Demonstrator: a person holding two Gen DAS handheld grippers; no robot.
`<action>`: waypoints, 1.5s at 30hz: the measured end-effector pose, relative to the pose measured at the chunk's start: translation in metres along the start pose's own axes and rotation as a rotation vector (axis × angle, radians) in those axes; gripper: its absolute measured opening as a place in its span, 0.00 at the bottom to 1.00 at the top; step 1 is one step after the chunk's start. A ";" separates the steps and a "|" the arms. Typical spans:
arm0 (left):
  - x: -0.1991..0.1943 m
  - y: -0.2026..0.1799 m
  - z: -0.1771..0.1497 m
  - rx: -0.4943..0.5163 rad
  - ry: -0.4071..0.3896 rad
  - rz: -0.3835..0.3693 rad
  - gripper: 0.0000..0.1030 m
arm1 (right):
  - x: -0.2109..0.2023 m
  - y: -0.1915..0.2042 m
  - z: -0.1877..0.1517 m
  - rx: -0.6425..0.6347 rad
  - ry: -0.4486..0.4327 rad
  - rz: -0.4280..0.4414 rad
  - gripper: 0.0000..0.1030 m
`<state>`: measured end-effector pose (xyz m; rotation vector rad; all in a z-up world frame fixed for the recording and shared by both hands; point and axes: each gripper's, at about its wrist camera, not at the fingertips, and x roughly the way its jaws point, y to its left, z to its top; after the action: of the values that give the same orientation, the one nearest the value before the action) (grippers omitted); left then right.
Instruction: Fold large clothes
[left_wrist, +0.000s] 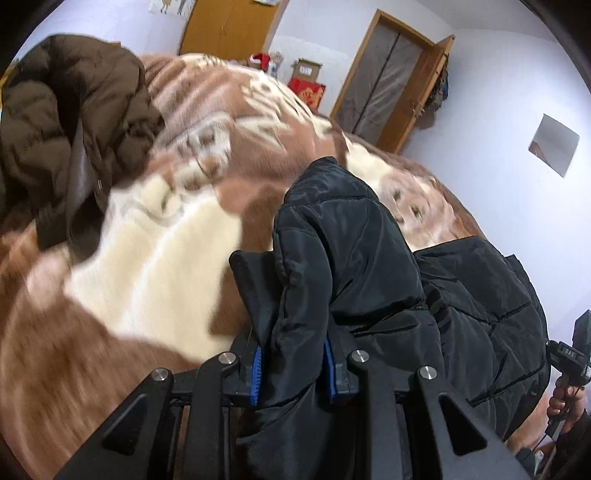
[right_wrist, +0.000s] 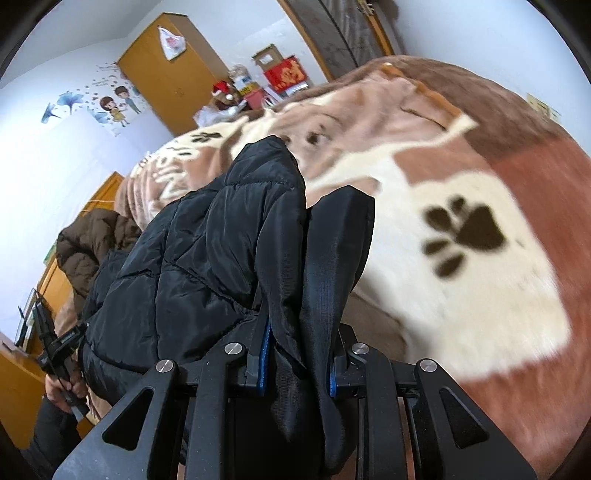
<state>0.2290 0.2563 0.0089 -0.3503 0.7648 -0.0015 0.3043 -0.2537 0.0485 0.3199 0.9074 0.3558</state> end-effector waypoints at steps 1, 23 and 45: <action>0.002 0.005 0.013 0.003 -0.011 0.007 0.25 | 0.007 0.005 0.005 -0.004 -0.004 0.006 0.22; 0.114 0.105 0.024 -0.154 0.090 0.184 0.49 | 0.107 0.000 -0.007 0.050 0.107 -0.124 0.52; 0.101 0.064 0.011 -0.050 0.047 0.195 0.56 | 0.112 0.039 -0.014 -0.154 0.118 -0.212 0.45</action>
<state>0.3013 0.3068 -0.0718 -0.3229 0.8438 0.1934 0.3500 -0.1687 -0.0219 0.0599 1.0133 0.2492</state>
